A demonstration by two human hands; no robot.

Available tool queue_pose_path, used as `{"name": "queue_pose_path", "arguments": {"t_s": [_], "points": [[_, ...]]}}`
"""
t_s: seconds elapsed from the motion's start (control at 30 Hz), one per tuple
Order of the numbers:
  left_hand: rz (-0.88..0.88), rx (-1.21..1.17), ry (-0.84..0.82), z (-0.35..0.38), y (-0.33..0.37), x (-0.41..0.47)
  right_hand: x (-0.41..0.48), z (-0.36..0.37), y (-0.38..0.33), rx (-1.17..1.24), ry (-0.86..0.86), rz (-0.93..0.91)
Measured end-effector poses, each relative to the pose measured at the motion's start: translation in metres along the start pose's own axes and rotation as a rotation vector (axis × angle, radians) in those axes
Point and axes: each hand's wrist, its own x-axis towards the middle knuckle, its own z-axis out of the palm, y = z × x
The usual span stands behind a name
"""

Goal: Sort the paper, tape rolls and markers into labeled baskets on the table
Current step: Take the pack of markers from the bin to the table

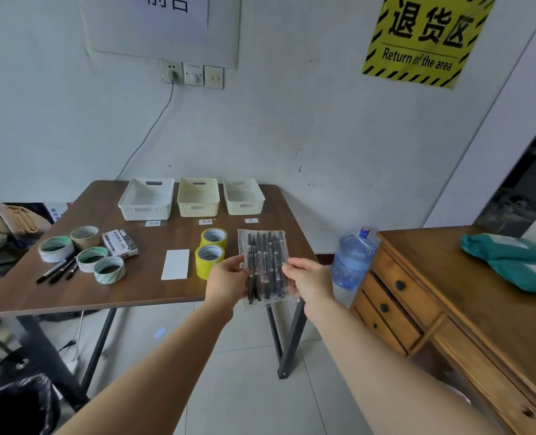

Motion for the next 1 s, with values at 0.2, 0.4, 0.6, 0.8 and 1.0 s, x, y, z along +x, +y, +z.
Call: {"name": "queue_pose_path", "arguments": {"t_s": [0.2, 0.4, 0.6, 0.8, 1.0], "points": [[-0.029, 0.044, 0.006, 0.02, 0.001, 0.063, 0.07, 0.01, 0.004, -0.016, 0.002, 0.036], [-0.059, 0.08, -0.002, 0.035, -0.004, 0.137, 0.138, 0.03, 0.006, -0.06, -0.007, 0.075], [-0.061, 0.099, -0.036, 0.042, -0.01, 0.221, 0.213, 0.06, 0.004, -0.09, -0.003, 0.093], [-0.136, 0.143, -0.067, 0.045, -0.028, 0.29, 0.271, 0.086, 0.015, -0.195, -0.002, 0.13], [-0.255, 0.227, -0.098, 0.047, -0.065, 0.33, 0.307, 0.101, 0.048, -0.299, -0.012, 0.224]]}}
